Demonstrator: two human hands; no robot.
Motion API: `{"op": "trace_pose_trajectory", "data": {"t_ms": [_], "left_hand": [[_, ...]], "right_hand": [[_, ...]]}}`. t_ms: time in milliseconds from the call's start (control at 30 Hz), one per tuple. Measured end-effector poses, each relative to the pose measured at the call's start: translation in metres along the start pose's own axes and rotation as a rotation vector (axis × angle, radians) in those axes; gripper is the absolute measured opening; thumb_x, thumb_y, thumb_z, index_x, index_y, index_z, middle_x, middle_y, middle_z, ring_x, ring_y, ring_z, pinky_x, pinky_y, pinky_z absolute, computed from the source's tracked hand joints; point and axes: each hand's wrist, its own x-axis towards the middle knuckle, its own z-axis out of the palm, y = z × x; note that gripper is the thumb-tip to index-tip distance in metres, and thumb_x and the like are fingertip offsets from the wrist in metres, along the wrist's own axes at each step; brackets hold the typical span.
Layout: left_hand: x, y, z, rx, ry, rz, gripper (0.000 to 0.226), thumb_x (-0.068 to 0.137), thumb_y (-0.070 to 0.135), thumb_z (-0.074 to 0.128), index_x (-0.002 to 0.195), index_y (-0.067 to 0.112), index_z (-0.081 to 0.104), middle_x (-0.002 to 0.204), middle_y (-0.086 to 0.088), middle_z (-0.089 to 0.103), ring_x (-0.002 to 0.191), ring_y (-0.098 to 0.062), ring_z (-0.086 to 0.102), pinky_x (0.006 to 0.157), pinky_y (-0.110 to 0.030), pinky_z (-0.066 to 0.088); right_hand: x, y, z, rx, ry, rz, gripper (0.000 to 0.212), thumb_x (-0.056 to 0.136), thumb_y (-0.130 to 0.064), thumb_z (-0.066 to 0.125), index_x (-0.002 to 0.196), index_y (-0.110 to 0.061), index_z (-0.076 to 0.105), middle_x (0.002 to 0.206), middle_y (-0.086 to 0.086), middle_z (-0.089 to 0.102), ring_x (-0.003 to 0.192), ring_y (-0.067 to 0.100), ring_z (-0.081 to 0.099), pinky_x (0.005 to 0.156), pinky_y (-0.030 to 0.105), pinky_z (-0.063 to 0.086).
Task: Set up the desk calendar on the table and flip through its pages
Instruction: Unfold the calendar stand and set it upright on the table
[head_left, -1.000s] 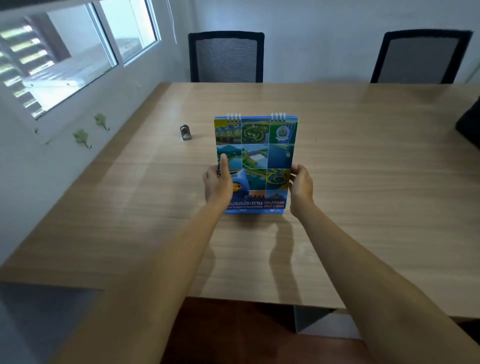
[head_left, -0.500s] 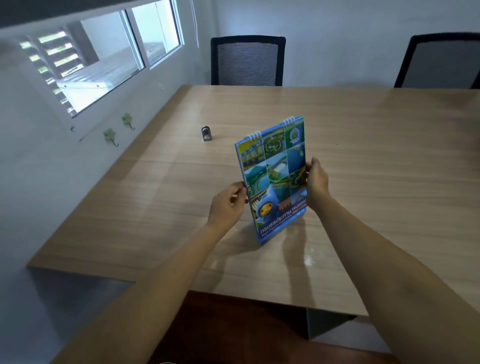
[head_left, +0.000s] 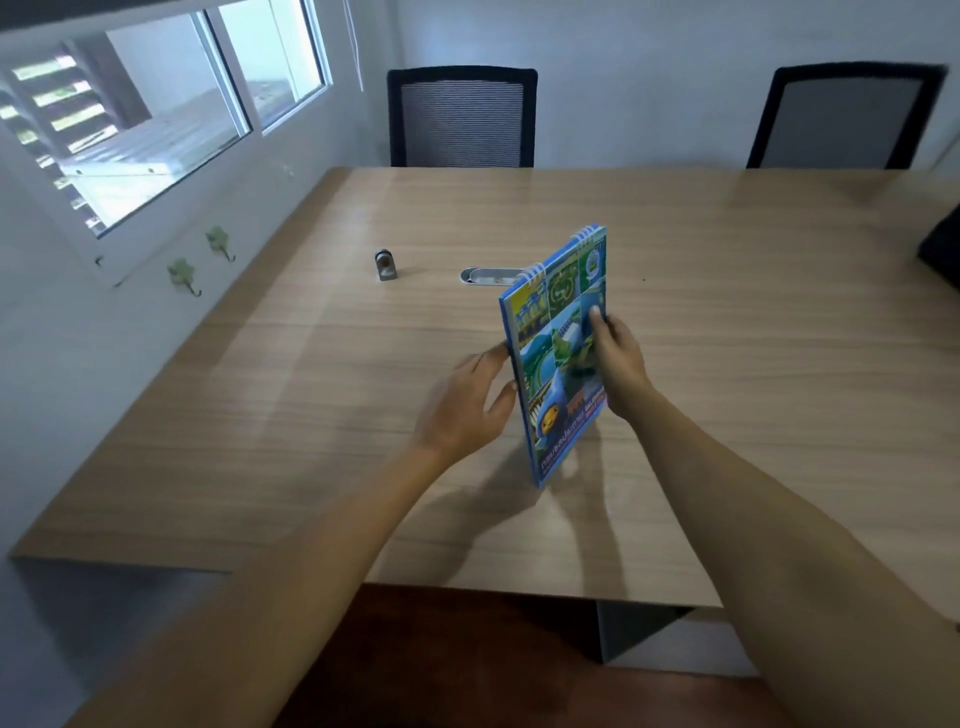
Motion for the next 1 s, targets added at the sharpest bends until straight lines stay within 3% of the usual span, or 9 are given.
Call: {"op": "trace_pose_trajectory", "data": {"t_ms": [67, 167, 300, 467, 600, 733, 833, 933, 1000], "left_hand": [[0.003, 0.005, 0.003, -0.019, 0.016, 0.012, 0.044, 0.086, 0.022, 0.057, 0.128, 0.009, 0.055, 0.116, -0.008, 0.069, 0.107, -0.027, 0.064, 0.078, -0.038, 0.055], [0.008, 0.011, 0.010, -0.076, 0.008, 0.038, 0.048, 0.083, 0.032, 0.049, 0.126, 0.011, 0.055, 0.111, -0.005, 0.072, 0.099, -0.021, 0.070, 0.071, -0.042, 0.058], [0.014, 0.018, 0.018, -0.158, -0.045, 0.141, 0.048, 0.084, 0.026, 0.053, 0.127, 0.005, 0.055, 0.109, -0.009, 0.071, 0.093, -0.021, 0.071, 0.071, -0.040, 0.059], [0.022, 0.023, 0.020, -0.120, -0.151, 0.287, 0.053, 0.086, 0.026, 0.055, 0.136, 0.011, 0.050, 0.132, -0.004, 0.061, 0.113, -0.015, 0.060, 0.092, -0.015, 0.041], [0.030, 0.013, 0.023, -0.016, -0.396, 0.228, 0.072, 0.087, 0.058, 0.041, 0.149, 0.023, 0.029, 0.154, 0.000, 0.037, 0.137, -0.018, 0.041, 0.111, -0.037, 0.037], [0.043, 0.000, 0.021, 0.076, -0.507, 0.108, 0.100, 0.067, 0.087, 0.032, 0.151, 0.034, 0.017, 0.160, 0.005, 0.022, 0.143, -0.022, 0.031, 0.114, -0.042, 0.030], [0.051, -0.003, 0.016, 0.109, -0.525, 0.082, 0.104, 0.064, 0.086, 0.038, 0.151, 0.035, 0.015, 0.161, 0.004, 0.020, 0.144, -0.023, 0.029, 0.114, -0.040, 0.028], [0.055, -0.005, 0.012, 0.154, -0.531, 0.101, 0.096, 0.072, 0.075, 0.049, 0.152, 0.035, 0.014, 0.161, 0.004, 0.019, 0.143, -0.025, 0.030, 0.112, -0.041, 0.029], [0.056, -0.007, 0.009, 0.181, -0.538, 0.106, 0.100, 0.067, 0.080, 0.042, 0.152, 0.034, 0.014, 0.161, 0.003, 0.019, 0.142, -0.025, 0.032, 0.111, -0.041, 0.031]], "right_hand": [[-0.006, 0.003, -0.010, -0.026, -0.056, -0.054, 0.039, 0.098, -0.033, 0.049, 0.129, -0.008, 0.053, 0.117, 0.008, 0.064, 0.101, 0.019, 0.065, 0.071, 0.017, 0.057], [-0.017, 0.005, -0.024, -0.147, -0.107, -0.125, 0.043, 0.098, -0.032, 0.049, 0.139, -0.021, 0.043, 0.127, -0.003, 0.055, 0.122, 0.016, 0.055, 0.098, 0.029, 0.048], [-0.038, 0.007, -0.040, -0.239, -0.117, -0.134, 0.066, 0.096, -0.033, 0.053, 0.152, -0.027, 0.020, 0.149, -0.011, 0.034, 0.138, 0.014, 0.039, 0.114, 0.036, 0.038], [-0.065, 0.014, -0.056, -0.316, -0.238, -0.155, 0.075, 0.095, -0.019, 0.055, 0.153, -0.033, 0.008, 0.152, -0.020, 0.023, 0.140, 0.015, 0.038, 0.117, 0.043, 0.034], [-0.079, 0.008, -0.064, -0.410, -0.317, -0.125, 0.083, 0.094, -0.015, 0.056, 0.154, -0.029, -0.001, 0.144, -0.025, 0.016, 0.142, 0.010, 0.031, 0.117, 0.028, 0.030], [-0.085, 0.000, -0.068, -0.582, -0.423, -0.123, 0.102, 0.086, -0.026, 0.068, 0.153, -0.028, -0.009, 0.143, -0.026, 0.011, 0.135, -0.004, 0.019, 0.112, 0.019, 0.025], [-0.087, 0.000, -0.061, -0.675, -0.426, -0.142, 0.130, 0.064, -0.054, 0.079, 0.152, -0.029, -0.014, 0.159, -0.019, 0.000, 0.146, 0.002, 0.008, 0.118, 0.026, 0.020], [-0.090, 0.007, -0.048, -0.728, -0.358, -0.214, 0.138, 0.060, -0.052, 0.083, 0.152, -0.022, -0.015, 0.164, -0.006, -0.004, 0.150, 0.012, 0.003, 0.120, 0.031, 0.019], [-0.092, 0.013, -0.039, -0.755, -0.288, -0.258, 0.137, 0.062, -0.049, 0.084, 0.152, -0.019, -0.015, 0.164, -0.002, -0.004, 0.151, 0.016, 0.002, 0.119, 0.033, 0.020]]}}
